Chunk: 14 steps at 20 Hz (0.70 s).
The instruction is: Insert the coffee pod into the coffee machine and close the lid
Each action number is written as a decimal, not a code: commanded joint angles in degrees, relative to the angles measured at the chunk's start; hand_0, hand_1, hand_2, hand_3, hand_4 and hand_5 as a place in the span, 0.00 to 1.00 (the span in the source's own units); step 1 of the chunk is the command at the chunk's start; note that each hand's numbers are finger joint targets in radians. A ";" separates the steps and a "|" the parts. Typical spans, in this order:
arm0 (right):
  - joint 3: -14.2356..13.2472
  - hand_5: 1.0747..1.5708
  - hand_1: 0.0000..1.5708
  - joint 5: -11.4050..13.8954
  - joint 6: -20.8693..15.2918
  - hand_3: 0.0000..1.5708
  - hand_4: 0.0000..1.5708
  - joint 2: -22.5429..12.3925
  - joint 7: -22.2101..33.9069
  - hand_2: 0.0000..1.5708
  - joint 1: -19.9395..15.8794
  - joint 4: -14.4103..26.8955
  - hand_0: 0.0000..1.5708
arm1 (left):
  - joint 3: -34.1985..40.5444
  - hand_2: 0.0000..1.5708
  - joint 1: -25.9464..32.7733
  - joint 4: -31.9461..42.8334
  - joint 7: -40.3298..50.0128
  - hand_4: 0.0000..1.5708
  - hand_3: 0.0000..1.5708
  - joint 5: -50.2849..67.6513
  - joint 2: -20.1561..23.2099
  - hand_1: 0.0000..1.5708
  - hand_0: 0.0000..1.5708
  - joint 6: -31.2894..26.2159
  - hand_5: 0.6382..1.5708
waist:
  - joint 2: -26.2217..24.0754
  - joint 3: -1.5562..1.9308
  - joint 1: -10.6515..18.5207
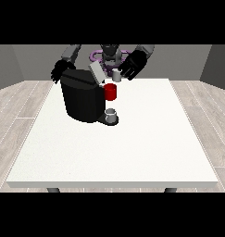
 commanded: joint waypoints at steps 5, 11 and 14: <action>-2.19 1.00 0.00 -1.08 0.94 0.00 0.34 -1.85 -1.91 0.00 -0.82 -0.65 0.00 | 0.71 0.83 -3.08 0.36 -0.77 0.31 0.79 -1.18 3.02 0.81 0.81 -0.06 1.00 | 3.75 0.01 -0.97; -1.96 1.00 0.00 -1.29 0.24 0.00 0.34 -0.83 -0.38 0.00 -1.20 -0.37 0.00 | -0.29 0.84 -3.32 1.28 0.93 0.32 0.78 -1.58 0.10 0.83 0.83 -1.53 1.00 | 2.53 0.01 -0.48; -1.17 1.00 0.00 -0.17 -0.79 0.00 0.32 -0.49 0.67 0.00 -1.44 -0.77 0.00 | -0.50 0.83 -3.57 1.06 2.61 0.33 0.78 -2.30 -2.52 0.81 0.81 1.56 1.00 | 2.19 0.00 -1.05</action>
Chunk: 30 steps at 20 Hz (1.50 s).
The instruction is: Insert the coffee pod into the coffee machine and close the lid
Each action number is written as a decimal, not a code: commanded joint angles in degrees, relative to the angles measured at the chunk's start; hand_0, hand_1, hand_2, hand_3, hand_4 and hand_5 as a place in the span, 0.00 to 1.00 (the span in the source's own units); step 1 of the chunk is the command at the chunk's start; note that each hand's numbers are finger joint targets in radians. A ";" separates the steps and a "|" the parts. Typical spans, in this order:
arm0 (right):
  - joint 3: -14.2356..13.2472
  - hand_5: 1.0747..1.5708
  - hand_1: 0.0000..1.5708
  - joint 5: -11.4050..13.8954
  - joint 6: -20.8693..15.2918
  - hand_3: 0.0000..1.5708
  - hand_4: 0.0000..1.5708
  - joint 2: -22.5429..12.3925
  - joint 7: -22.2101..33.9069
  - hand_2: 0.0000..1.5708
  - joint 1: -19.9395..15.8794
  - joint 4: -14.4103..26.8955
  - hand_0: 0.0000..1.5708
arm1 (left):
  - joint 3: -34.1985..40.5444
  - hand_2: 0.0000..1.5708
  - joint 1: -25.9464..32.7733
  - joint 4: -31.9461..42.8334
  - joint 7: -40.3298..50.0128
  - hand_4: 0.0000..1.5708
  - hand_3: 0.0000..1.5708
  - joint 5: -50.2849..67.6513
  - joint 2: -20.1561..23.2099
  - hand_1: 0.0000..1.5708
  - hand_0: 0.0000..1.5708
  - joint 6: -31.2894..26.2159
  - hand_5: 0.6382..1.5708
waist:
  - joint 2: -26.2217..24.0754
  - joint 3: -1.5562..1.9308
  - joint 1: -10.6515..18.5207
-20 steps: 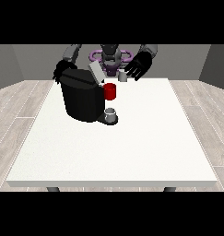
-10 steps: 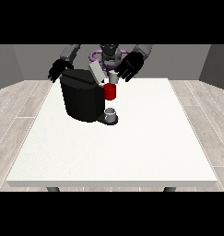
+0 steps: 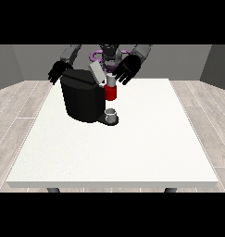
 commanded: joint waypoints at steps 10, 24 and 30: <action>0.08 1.00 0.00 0.07 -1.23 0.00 0.31 1.06 0.09 0.00 0.89 -0.24 0.00 | -0.68 0.81 -0.85 1.03 1.36 0.32 0.76 -1.51 -2.28 0.76 0.76 0.07 1.00 | -0.41 0.00 -0.27; -2.35 1.00 0.00 -1.55 0.78 0.00 0.28 -1.40 -1.81 0.00 -0.29 2.11 0.00 | -0.44 0.81 -1.23 1.03 0.54 0.31 0.74 -1.81 -2.59 0.78 0.78 -1.57 1.00 | 1.10 0.01 1.18; -1.57 1.00 0.00 -1.06 -0.03 0.00 0.24 -1.35 -0.01 0.00 1.78 -1.44 0.00 | 0.14 0.74 1.85 2.44 -4.64 0.28 0.65 -2.31 0.91 0.72 0.72 -1.54 1.00 | 1.65 -0.02 0.24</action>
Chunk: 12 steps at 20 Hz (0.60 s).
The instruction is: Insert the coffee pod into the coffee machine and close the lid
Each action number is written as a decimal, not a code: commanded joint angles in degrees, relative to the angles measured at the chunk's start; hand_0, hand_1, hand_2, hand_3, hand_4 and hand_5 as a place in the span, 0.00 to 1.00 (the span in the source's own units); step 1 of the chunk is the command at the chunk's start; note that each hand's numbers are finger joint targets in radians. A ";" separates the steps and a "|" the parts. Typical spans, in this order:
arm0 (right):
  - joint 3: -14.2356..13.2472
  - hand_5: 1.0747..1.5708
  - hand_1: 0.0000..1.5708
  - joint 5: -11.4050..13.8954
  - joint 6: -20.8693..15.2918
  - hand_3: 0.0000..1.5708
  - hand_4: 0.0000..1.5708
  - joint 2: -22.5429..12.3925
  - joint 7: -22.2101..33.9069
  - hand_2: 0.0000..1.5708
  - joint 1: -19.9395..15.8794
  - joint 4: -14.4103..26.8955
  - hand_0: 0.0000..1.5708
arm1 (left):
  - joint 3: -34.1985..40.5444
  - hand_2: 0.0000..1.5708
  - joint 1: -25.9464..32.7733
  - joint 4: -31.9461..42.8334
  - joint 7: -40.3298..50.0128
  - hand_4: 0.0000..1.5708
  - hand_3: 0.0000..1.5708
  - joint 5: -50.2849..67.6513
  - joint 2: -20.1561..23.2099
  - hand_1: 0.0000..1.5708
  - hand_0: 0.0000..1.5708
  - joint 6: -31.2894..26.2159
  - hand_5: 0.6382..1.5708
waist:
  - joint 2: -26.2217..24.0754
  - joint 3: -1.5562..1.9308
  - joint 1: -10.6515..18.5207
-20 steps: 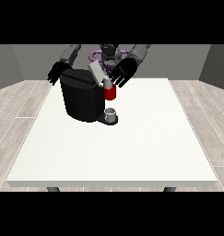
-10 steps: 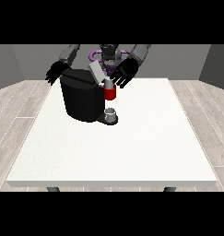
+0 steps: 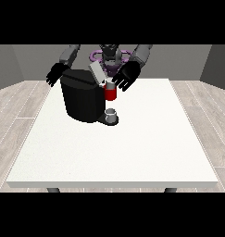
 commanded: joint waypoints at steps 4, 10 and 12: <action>-0.67 1.00 0.00 -0.72 0.52 0.00 0.28 -0.61 -1.10 0.00 -2.17 -0.96 0.00 | -0.37 0.73 0.05 0.04 -1.55 0.26 0.62 -1.51 0.47 0.70 0.70 1.88 1.00 | 2.06 -0.04 -0.08; 1.85 1.00 0.00 1.34 -1.42 0.00 0.29 1.60 -0.04 0.00 0.26 -0.91 0.00 | -0.73 0.71 0.62 -0.04 -1.86 0.23 0.61 -1.98 0.30 0.67 0.67 0.95 1.00 | -0.29 -0.04 1.20; 0.37 1.00 0.00 0.22 -0.84 0.00 0.29 0.92 -1.25 0.00 -1.51 0.03 0.00 | -0.76 0.71 -1.48 -0.57 -0.25 0.23 0.61 -2.33 -0.83 0.68 0.68 1.96 1.00 | 1.15 -0.03 0.13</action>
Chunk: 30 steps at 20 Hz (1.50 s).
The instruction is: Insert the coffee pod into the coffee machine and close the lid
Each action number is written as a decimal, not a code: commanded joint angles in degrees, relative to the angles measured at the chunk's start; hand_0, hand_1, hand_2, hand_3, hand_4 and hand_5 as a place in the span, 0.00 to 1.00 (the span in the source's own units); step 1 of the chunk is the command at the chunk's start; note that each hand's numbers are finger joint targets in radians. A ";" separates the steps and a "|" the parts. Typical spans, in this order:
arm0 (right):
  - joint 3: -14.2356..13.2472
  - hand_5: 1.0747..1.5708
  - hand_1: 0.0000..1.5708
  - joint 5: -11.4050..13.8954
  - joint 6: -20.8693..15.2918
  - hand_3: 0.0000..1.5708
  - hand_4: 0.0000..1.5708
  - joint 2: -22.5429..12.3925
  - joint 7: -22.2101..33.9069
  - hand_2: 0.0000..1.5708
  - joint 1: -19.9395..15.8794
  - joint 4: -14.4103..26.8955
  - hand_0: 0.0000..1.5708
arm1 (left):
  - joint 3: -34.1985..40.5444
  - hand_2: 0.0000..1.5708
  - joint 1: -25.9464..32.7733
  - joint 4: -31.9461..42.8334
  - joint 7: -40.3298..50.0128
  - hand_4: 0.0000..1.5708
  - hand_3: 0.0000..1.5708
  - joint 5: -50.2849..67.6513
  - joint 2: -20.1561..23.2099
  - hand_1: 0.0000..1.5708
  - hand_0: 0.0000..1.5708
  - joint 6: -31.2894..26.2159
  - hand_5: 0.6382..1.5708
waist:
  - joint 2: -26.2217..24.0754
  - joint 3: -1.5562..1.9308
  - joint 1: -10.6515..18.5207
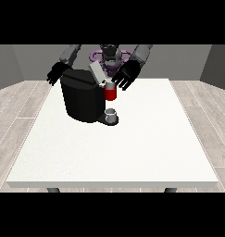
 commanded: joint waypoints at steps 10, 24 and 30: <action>-0.65 1.00 0.00 0.64 -0.89 0.00 0.23 -1.17 0.99 0.00 -2.95 0.85 0.00 | -2.56 0.00 -2.39 0.82 -2.03 0.00 0.00 -3.78 4.14 0.00 0.00 -5.12 1.00 | 1.98 -0.03 0.11; 0.18 1.00 0.00 0.51 -1.28 0.00 0.24 1.55 -3.78 0.00 6.26 2.33 0.00 | -2.82 0.00 4.78 -1.73 -1.24 0.00 0.00 -4.36 -1.04 0.00 0.00 -2.65 1.00 | -6.49 -0.03 2.95; -0.75 1.00 0.00 -0.94 -0.76 0.00 0.27 0.26 0.91 0.00 7.17 0.38 0.00 | 4.12 0.00 9.76 -0.95 -0.96 0.00 0.00 3.89 -5.80 0.00 0.00 -2.72 1.00 | -12.12 -0.09 5.71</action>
